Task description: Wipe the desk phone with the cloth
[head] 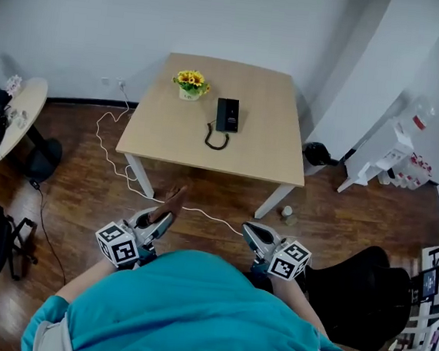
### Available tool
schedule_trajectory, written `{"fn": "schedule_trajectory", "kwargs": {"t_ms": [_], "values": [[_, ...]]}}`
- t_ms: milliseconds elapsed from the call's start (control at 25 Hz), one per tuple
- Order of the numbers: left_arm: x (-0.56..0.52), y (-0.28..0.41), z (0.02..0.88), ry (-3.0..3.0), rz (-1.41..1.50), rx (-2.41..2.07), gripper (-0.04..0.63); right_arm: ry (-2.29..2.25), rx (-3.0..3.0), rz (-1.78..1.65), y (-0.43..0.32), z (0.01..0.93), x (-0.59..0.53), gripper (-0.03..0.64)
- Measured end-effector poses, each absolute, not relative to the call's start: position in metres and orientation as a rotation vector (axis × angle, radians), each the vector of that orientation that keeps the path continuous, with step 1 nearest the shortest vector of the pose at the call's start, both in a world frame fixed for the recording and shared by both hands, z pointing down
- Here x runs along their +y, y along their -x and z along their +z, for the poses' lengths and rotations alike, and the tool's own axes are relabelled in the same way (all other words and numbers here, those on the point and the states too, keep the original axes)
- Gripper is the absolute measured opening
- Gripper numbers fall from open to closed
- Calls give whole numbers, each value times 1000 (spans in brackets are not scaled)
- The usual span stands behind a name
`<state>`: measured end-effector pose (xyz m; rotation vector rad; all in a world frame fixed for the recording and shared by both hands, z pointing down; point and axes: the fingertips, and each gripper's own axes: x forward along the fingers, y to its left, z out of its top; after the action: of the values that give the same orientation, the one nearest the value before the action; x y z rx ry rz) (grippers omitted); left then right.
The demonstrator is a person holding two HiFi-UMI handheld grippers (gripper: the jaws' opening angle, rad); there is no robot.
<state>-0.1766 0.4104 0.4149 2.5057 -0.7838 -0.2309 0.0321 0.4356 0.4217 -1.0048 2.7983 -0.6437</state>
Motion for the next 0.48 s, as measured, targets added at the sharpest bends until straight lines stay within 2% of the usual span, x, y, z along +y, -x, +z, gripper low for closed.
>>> {"fn": "schedule_trajectory", "kwargs": {"t_ms": [480], "values": [[409,193,413,-2494,-240,-757,71,1145,2852,-584,-20,427,431,0]]}}
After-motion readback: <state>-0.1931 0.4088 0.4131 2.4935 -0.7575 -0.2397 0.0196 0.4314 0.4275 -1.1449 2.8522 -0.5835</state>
